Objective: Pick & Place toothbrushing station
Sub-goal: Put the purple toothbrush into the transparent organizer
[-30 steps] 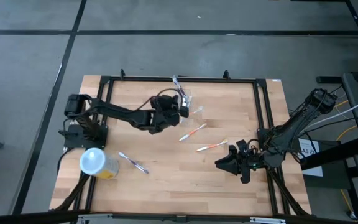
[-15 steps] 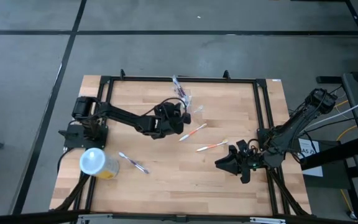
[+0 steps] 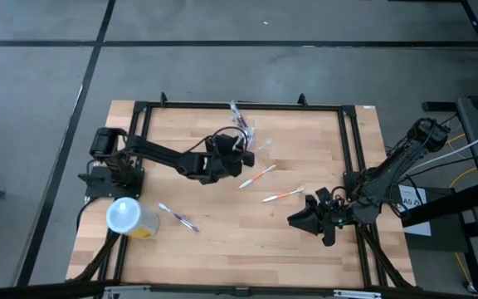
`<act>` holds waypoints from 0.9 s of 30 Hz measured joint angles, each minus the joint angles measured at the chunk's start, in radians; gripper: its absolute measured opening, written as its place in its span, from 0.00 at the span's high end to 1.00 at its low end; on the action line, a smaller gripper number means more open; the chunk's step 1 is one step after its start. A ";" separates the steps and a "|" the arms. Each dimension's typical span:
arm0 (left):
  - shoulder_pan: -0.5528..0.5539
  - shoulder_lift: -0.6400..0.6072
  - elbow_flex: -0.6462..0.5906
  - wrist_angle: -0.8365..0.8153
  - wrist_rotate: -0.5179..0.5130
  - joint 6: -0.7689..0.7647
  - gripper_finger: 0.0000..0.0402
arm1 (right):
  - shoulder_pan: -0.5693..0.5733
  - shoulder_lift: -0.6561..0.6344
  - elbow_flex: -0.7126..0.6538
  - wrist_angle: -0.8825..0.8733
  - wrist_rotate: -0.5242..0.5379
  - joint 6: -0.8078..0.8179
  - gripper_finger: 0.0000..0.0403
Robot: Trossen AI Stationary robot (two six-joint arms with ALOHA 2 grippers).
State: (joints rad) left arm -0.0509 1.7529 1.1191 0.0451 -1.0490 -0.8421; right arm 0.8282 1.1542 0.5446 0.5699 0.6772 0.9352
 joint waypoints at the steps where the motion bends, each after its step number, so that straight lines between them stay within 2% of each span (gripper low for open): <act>1: 0.000 -0.012 0.000 0.000 -0.005 0.021 0.74 | 0.002 0.000 0.000 0.000 0.000 0.000 0.73; 7: 0.001 -0.126 0.000 -0.015 -0.038 0.172 0.60 | 0.018 0.000 0.000 -0.002 0.018 -0.001 0.73; 11: 0.001 -0.199 0.000 -0.159 0.028 0.203 0.58 | 0.020 0.000 0.000 -0.002 0.037 -0.011 0.73; 14: 0.007 -0.230 0.000 -0.409 0.163 0.036 0.60 | 0.020 0.000 0.000 -0.002 0.041 -0.027 0.73; 17: 0.004 -0.233 0.000 -0.696 0.368 -0.170 0.62 | 0.020 0.000 0.000 -0.001 0.041 -0.029 0.73; 19: -0.022 -0.222 0.000 -0.858 0.501 -0.282 0.64 | 0.020 0.000 0.000 -0.001 0.041 -0.030 0.73; 21: -0.078 -0.204 0.000 -0.981 0.573 -0.354 0.65 | 0.020 0.000 0.000 -0.001 0.041 -0.036 0.73; 24: -0.187 -0.195 0.000 -1.074 0.612 -0.486 0.67 | 0.020 0.000 0.000 0.000 0.041 -0.053 0.73; 27: -0.282 -0.194 0.000 -1.093 0.696 -0.601 0.69 | 0.020 0.000 0.000 0.009 0.041 -0.057 0.73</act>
State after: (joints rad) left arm -0.3326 1.5585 1.1191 -1.0483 -0.3526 -1.4435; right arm 0.8482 1.1542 0.5446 0.5785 0.7185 0.8780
